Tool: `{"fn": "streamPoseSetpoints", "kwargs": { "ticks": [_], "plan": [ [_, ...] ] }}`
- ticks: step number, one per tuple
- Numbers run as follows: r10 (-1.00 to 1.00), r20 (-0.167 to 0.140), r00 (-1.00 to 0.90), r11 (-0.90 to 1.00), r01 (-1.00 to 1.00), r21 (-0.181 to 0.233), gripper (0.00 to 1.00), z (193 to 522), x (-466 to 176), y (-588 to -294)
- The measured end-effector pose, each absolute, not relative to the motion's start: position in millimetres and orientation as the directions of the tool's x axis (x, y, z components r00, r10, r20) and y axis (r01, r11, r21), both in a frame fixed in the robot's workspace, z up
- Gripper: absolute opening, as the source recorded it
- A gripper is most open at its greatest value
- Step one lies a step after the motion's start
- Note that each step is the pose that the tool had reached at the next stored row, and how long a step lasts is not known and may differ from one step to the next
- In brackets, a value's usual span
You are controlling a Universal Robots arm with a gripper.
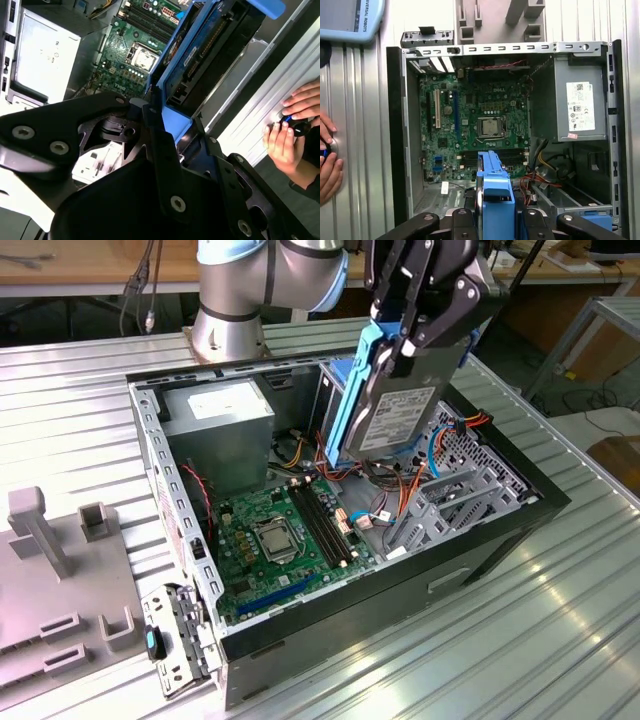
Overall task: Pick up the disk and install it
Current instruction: 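Insert the disk into the insertion slot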
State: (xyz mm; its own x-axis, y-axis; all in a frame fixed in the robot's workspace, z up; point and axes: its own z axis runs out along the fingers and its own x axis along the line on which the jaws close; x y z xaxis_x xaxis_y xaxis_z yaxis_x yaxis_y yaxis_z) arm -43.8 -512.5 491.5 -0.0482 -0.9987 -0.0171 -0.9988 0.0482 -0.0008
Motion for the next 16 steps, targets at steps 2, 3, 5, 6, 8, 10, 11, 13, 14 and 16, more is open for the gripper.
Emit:
{"fn": "streamPoseSetpoints", "kwargs": {
  "ticks": [2, 3, 5, 6, 8, 10, 11, 13, 14, 16],
  "plan": [
    [-0.999, -0.017, -0.048, 0.048, -0.999, -0.001, 0.37, 491, -43, -516],
    [-0.999, -0.017, -0.048, 0.048, -0.999, -0.001, 0.37, 490, -42, -517],
    [-0.999, -0.017, -0.048, 0.048, -0.999, -0.001, 0.37, 490, -39, -519],
    [-0.999, -0.017, -0.048, 0.048, -0.999, -0.001, 0.37, 489, -35, -520],
    [-0.999, -0.016, -0.048, 0.048, -0.999, -0.001, 0.37, 489, -27, -521],
    [-0.999, -0.016, -0.048, 0.048, -0.999, -0.001, 0.37, 488, -21, -522],
    [-0.999, -0.016, -0.048, 0.048, -0.999, -0.001, 0.37, 488, -19, -522],
    [-0.999, -0.015, -0.048, 0.048, -0.999, -0.001, 0.37, 488, -12, -524],
    [-0.999, -0.015, -0.048, 0.048, -0.999, -0.001, 0.37, 487, -10, -525],
    [-0.999, -0.015, -0.049, 0.049, -0.999, -0.001, 0.37, 487, -8, -527]
  ]
}}
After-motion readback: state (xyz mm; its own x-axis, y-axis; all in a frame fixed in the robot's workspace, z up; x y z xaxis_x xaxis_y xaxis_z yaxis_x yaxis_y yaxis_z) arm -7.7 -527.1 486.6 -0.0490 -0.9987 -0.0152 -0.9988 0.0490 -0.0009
